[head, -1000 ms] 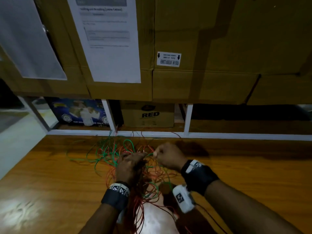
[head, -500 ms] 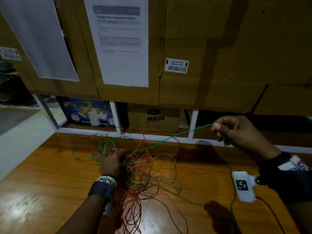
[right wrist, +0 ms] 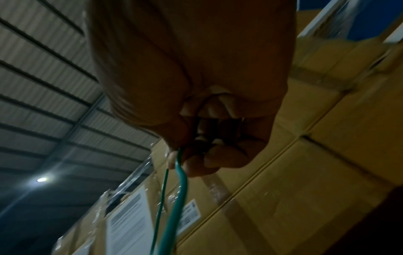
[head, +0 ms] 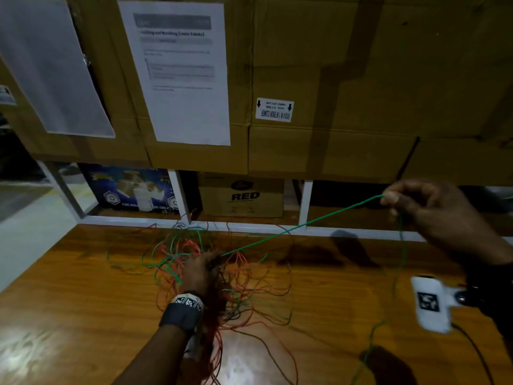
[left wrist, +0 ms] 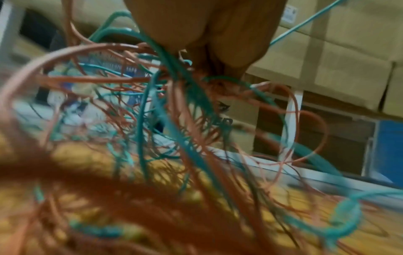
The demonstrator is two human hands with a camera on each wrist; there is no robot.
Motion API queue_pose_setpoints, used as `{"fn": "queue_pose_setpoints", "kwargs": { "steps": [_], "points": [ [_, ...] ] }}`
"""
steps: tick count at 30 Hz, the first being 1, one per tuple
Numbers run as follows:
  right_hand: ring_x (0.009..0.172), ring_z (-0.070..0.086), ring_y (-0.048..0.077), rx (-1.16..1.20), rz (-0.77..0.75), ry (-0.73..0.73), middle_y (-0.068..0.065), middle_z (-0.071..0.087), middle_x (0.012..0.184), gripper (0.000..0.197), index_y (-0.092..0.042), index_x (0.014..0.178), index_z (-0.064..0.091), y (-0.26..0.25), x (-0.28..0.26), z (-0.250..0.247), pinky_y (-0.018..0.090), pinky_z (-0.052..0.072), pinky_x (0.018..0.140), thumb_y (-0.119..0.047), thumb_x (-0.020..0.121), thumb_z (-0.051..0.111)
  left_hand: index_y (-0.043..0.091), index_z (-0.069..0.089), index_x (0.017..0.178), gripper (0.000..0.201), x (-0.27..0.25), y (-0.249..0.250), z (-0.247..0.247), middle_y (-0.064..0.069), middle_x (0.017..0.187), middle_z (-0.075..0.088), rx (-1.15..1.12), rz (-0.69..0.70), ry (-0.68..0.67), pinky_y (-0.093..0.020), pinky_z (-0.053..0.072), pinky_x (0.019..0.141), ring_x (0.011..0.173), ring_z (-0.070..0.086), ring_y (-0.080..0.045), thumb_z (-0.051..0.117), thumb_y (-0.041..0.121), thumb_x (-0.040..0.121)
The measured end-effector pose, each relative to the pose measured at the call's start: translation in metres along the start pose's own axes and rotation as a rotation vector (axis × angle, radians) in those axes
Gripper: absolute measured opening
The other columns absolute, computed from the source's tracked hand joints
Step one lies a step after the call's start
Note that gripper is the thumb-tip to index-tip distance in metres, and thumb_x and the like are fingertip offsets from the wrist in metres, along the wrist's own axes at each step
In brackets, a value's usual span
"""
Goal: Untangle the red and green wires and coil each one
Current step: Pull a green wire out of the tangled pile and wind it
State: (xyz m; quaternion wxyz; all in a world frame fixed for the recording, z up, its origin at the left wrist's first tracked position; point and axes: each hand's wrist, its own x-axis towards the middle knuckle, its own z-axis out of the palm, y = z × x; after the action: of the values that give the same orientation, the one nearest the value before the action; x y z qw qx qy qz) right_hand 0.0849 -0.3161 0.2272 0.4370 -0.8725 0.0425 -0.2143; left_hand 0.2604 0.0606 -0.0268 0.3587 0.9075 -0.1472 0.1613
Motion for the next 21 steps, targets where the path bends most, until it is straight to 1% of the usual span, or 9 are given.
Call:
{"fn": "queue_pose_setpoints", "kwargs": {
  "steps": [2, 5, 6, 8, 9, 12, 16, 19, 21],
  "points": [
    [0.061, 0.064, 0.008, -0.034, 0.040, 0.038, 0.002, 0.071, 0.068, 0.017, -0.018, 0.085, 0.073, 0.017, -0.006, -0.017, 0.021, 0.052, 0.059, -0.016, 0.099, 0.062, 0.007, 0.082, 0.099, 0.031, 0.001, 0.003, -0.006, -0.012, 0.088, 0.079, -0.009, 0.040, 0.057, -0.031, 0.051, 0.082, 0.078, 0.076, -0.029, 0.082, -0.010, 0.073],
    [0.072, 0.068, 0.018, -0.262, 0.158, 0.040, 0.004, 0.071, 0.075, 0.015, -0.021, 0.087, 0.070, 0.061, -0.009, -0.020, 0.034, 0.054, 0.064, -0.016, 0.099, 0.064, 0.009, 0.083, 0.092, 0.024, -0.003, 0.007, -0.008, -0.009, 0.084, 0.079, 0.027, 0.101, 0.049, -0.036, 0.058, 0.075, 0.074, 0.076, -0.028, 0.085, -0.003, 0.072],
    [0.082, 0.067, 0.024, -0.429, 0.222, -0.020, 0.007, 0.072, 0.089, 0.005, -0.022, 0.097, 0.070, 0.073, -0.011, -0.015, 0.039, 0.054, 0.070, -0.020, 0.098, 0.065, 0.011, 0.083, 0.092, 0.024, -0.006, 0.007, -0.006, -0.007, 0.083, 0.079, 0.049, 0.125, 0.029, -0.037, 0.059, 0.072, 0.073, 0.076, -0.026, 0.084, 0.000, 0.071],
    [0.097, 0.062, 0.031, -0.812, 0.263, -0.105, 0.011, 0.064, 0.113, 0.032, -0.020, 0.124, 0.062, 0.083, -0.016, 0.009, 0.044, 0.053, 0.079, -0.034, 0.095, 0.066, 0.018, 0.084, 0.092, 0.025, -0.013, 0.006, -0.003, -0.002, 0.081, 0.079, 0.090, 0.154, -0.018, -0.032, 0.059, 0.066, 0.071, 0.076, -0.021, 0.078, 0.008, 0.070],
    [0.102, 0.060, 0.031, -0.838, 0.191, -0.115, 0.011, 0.060, 0.117, 0.040, -0.020, 0.130, 0.059, 0.081, -0.020, 0.030, 0.044, 0.052, 0.083, -0.038, 0.095, 0.066, 0.021, 0.083, 0.092, 0.025, -0.015, 0.007, -0.001, 0.000, 0.080, 0.079, 0.107, 0.163, -0.032, -0.030, 0.059, 0.063, 0.069, 0.075, -0.019, 0.076, 0.011, 0.070],
    [0.107, 0.056, 0.019, -0.611, -0.056, -0.283, -0.006, 0.063, 0.112, 0.018, -0.045, 0.111, 0.061, 0.050, -0.036, 0.115, 0.041, 0.050, 0.089, -0.051, 0.094, 0.058, 0.023, 0.081, 0.087, 0.019, -0.018, 0.013, 0.002, 0.002, 0.071, 0.076, 0.167, 0.208, -0.042, -0.031, 0.058, 0.052, 0.060, 0.071, -0.018, 0.072, 0.012, 0.074],
    [0.081, 0.058, 0.020, -0.475, 0.026, -0.638, -0.002, 0.062, 0.085, 0.042, -0.023, 0.087, 0.059, 0.030, -0.042, 0.234, 0.034, 0.048, 0.070, -0.063, 0.097, 0.049, 0.016, 0.083, 0.092, 0.027, -0.019, 0.023, 0.002, -0.002, 0.070, 0.077, 0.145, 0.283, 0.016, -0.029, 0.058, 0.047, 0.055, 0.071, -0.019, 0.082, -0.001, 0.071],
    [0.069, 0.058, 0.035, -0.300, 0.044, -0.722, 0.008, 0.053, 0.064, 0.045, -0.012, 0.064, 0.053, 0.023, -0.043, 0.279, 0.035, 0.037, 0.057, -0.037, 0.102, 0.053, 0.016, 0.082, 0.089, 0.031, -0.019, 0.017, -0.002, -0.003, 0.067, 0.076, 0.174, 0.346, 0.088, -0.027, 0.057, 0.047, 0.053, 0.071, -0.020, 0.071, 0.006, 0.062],
    [0.069, 0.059, 0.036, -0.180, 0.076, -0.751, 0.012, 0.054, 0.067, 0.036, -0.009, 0.068, 0.058, 0.022, -0.035, 0.281, 0.038, 0.042, 0.060, -0.019, 0.102, 0.051, 0.019, 0.082, 0.085, 0.027, -0.024, 0.014, -0.009, 0.000, 0.070, 0.076, 0.208, 0.334, 0.131, -0.022, 0.055, 0.055, 0.057, 0.071, -0.020, 0.070, 0.013, 0.061]
  ]
}}
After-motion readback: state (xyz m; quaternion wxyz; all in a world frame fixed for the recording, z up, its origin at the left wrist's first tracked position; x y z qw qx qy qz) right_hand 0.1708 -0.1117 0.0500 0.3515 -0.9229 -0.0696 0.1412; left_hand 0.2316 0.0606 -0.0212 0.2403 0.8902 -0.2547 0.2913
